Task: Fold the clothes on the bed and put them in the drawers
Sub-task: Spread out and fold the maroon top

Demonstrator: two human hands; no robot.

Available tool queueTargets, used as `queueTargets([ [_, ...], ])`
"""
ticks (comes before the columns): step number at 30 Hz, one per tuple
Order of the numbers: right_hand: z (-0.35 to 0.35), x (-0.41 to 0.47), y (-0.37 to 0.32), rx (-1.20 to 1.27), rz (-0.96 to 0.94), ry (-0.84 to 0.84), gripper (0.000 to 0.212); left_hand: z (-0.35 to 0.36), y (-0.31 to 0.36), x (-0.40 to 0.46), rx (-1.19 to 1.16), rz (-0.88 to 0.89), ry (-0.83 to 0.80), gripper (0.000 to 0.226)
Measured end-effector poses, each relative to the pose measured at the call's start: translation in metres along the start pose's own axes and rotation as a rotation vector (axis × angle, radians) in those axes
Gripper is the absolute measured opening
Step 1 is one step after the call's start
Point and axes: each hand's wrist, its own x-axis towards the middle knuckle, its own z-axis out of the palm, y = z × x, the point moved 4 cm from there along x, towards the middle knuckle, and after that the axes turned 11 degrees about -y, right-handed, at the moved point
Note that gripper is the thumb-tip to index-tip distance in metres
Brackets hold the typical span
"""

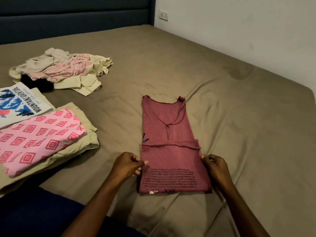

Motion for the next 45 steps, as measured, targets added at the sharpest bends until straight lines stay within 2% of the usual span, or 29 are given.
queueTargets([
  [4, -0.002, 0.025, -0.015, -0.062, -0.029, -0.02, 0.018, 0.001, 0.013, 0.019, 0.078, 0.099, 0.181, 0.025],
  [8, -0.009, 0.063, -0.036, -0.069, -0.086, -0.104, 0.028, 0.002, 0.032, 0.035, 0.358, 0.198, 0.382, 0.024],
  [11, -0.018, 0.104, -0.033, 0.058, -0.089, -0.035, 0.028, -0.001, 0.041, 0.045, 0.387, 0.261, 0.509, 0.027],
  [13, -0.025, 0.139, -0.029, -0.002, -0.088, 0.053, 0.024, 0.001, 0.052, 0.056, 0.474, 0.353, 0.584, 0.019],
  [17, -0.019, 0.209, -0.037, -0.199, -0.133, 0.105, 0.013, 0.023, 0.089, 0.087, 0.55, 0.495, 0.54, 0.013],
  [21, -0.006, 0.264, -0.064, -0.286, -0.107, 0.206, 0.03, 0.061, 0.138, 0.142, 0.502, 0.581, 0.331, 0.018],
  [23, -0.002, 0.299, -0.068, -0.277, -0.111, 0.227, 0.027, 0.077, 0.16, 0.177, 0.48, 0.601, 0.276, 0.022],
  [25, 0.0, 0.321, -0.064, -0.263, -0.11, 0.23, 0.025, 0.088, 0.179, 0.204, 0.534, 0.591, 0.268, 0.032],
  [28, -0.001, 0.344, -0.043, -0.155, -0.117, 0.289, 0.027, 0.106, 0.202, 0.257, 0.65, 0.532, 0.244, 0.061],
  [29, -0.001, 0.345, -0.039, -0.126, -0.138, 0.304, 0.027, 0.111, 0.208, 0.271, 0.655, 0.543, 0.252, 0.061],
  [34, 0.001, 0.354, -0.029, -0.106, -0.235, 0.32, 0.03, 0.116, 0.223, 0.322, 0.8, 0.572, 0.455, 0.043],
  [38, 0.0, 0.355, -0.028, -0.089, -0.262, 0.315, 0.029, 0.106, 0.235, 0.334, 0.686, 0.546, 0.553, 0.029],
  [40, 0.0, 0.352, -0.031, -0.1, -0.281, 0.303, 0.028, 0.1, 0.237, 0.336, 0.567, 0.533, 0.553, 0.028],
  [43, 0.0, 0.352, -0.037, -0.146, -0.335, 0.253, 0.018, 0.091, 0.237, 0.346, 0.402, 0.501, 0.466, 0.025],
  [45, 0.003, 0.352, -0.042, -0.163, -0.417, 0.186, 0.01, 0.087, 0.239, 0.351, 0.416, 0.487, 0.409, 0.023],
])
